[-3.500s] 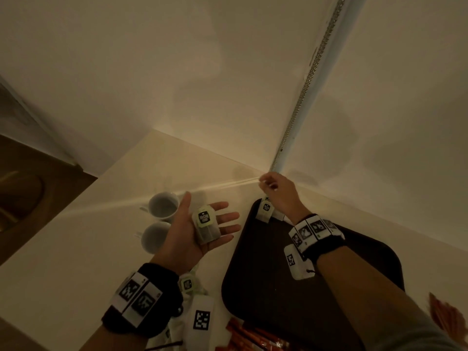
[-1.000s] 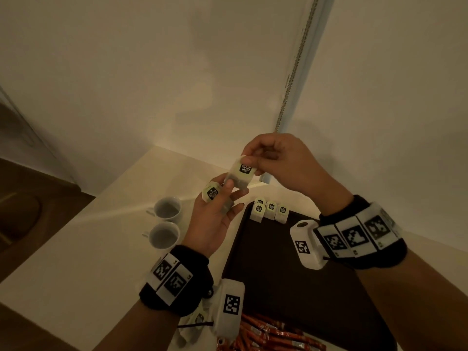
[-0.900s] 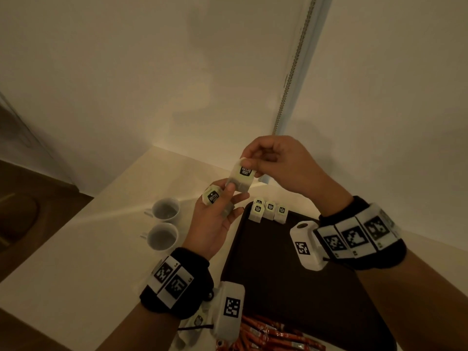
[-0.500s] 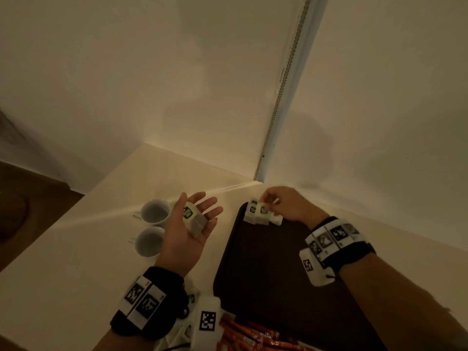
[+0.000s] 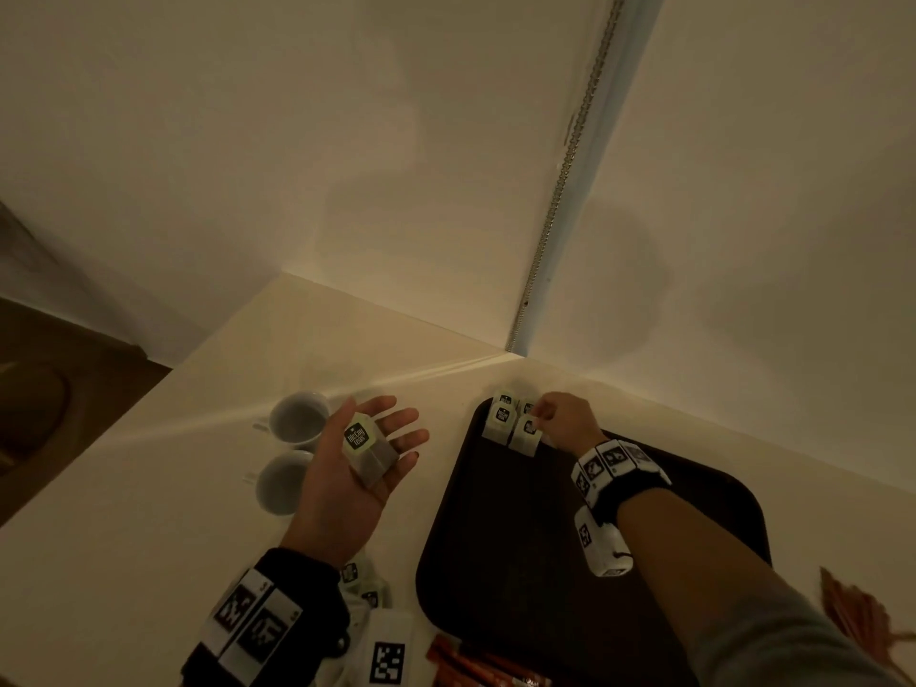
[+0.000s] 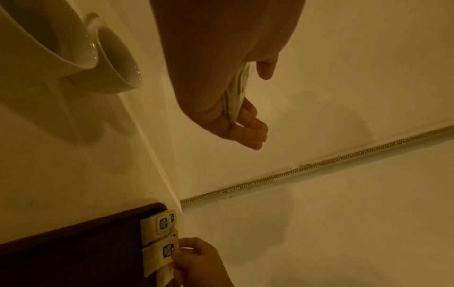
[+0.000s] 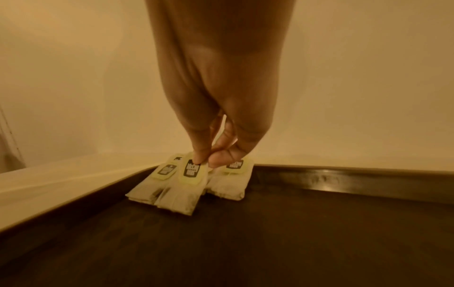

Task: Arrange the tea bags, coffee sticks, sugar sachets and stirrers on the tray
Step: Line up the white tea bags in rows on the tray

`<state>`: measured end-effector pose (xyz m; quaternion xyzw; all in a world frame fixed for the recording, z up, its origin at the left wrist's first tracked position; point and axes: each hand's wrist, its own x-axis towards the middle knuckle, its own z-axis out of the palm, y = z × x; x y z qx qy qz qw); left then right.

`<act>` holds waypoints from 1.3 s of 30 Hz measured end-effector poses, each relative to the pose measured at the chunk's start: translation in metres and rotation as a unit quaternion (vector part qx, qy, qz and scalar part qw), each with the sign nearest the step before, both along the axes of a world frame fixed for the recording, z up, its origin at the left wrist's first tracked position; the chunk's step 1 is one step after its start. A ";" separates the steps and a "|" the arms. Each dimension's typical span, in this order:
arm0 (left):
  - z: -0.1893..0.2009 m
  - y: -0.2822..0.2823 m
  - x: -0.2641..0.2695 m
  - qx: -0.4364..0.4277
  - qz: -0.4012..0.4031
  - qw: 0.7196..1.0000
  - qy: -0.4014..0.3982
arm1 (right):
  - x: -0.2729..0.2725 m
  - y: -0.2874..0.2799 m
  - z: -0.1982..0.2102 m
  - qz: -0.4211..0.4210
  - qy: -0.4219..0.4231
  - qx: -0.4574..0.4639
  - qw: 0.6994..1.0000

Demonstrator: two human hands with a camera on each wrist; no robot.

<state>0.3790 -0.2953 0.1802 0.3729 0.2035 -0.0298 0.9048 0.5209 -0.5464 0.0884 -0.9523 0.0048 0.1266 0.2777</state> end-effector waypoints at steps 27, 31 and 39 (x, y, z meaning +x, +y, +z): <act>0.037 -0.015 0.019 0.223 -0.125 0.948 -0.190 | -0.066 0.087 0.193 0.307 -0.211 0.210 0.904; 0.040 -0.017 0.012 0.258 -0.051 0.930 -0.258 | -0.077 0.086 0.227 0.299 -0.256 0.189 0.900; 0.056 -0.027 0.000 0.225 -0.050 0.932 -0.280 | -0.100 0.096 0.259 0.286 -0.271 0.197 0.898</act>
